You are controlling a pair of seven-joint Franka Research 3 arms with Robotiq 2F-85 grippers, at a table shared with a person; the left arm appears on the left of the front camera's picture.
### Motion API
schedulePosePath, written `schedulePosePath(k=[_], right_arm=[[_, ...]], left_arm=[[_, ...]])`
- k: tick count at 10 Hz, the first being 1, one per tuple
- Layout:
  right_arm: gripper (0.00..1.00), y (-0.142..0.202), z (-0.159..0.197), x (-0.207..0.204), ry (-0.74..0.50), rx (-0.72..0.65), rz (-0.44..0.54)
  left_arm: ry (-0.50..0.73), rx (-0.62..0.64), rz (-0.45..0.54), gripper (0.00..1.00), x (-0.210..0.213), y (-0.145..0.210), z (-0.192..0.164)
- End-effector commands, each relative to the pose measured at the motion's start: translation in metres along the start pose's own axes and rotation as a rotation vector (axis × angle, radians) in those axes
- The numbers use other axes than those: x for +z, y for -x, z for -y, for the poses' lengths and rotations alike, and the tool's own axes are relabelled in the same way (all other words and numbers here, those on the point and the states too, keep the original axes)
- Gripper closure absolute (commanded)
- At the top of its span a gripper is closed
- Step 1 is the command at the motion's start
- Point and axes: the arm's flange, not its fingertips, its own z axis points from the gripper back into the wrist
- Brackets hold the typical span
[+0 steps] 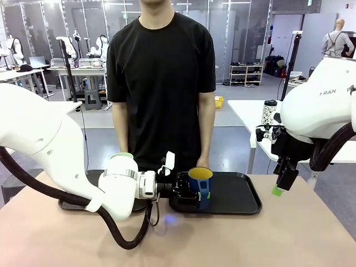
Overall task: Sort and store the cups by type.
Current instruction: Pick up the Handle plastic cup and place it into the empty Flat Tray.
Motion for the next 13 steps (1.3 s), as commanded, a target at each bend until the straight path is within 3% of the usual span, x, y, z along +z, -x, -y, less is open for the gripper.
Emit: schedulePosePath(k=[1,5,13], right_arm=[[0.0,0.0,0.0,0.001,-0.002,-0.007,0.001],[0.0,0.0,0.0,0.001,-0.002,-0.007,0.001],[0.0,0.0,0.0,0.001,-0.002,-0.007,0.001]], left_arm=[[-0.04,-0.041,0.03,0.29,-0.008,0.007,-0.001],[-0.124,-0.044,0.093,0.29,-0.016,0.018,-0.007],[-0.203,-0.074,0.047,0.29,-0.023,0.037,-0.007]])
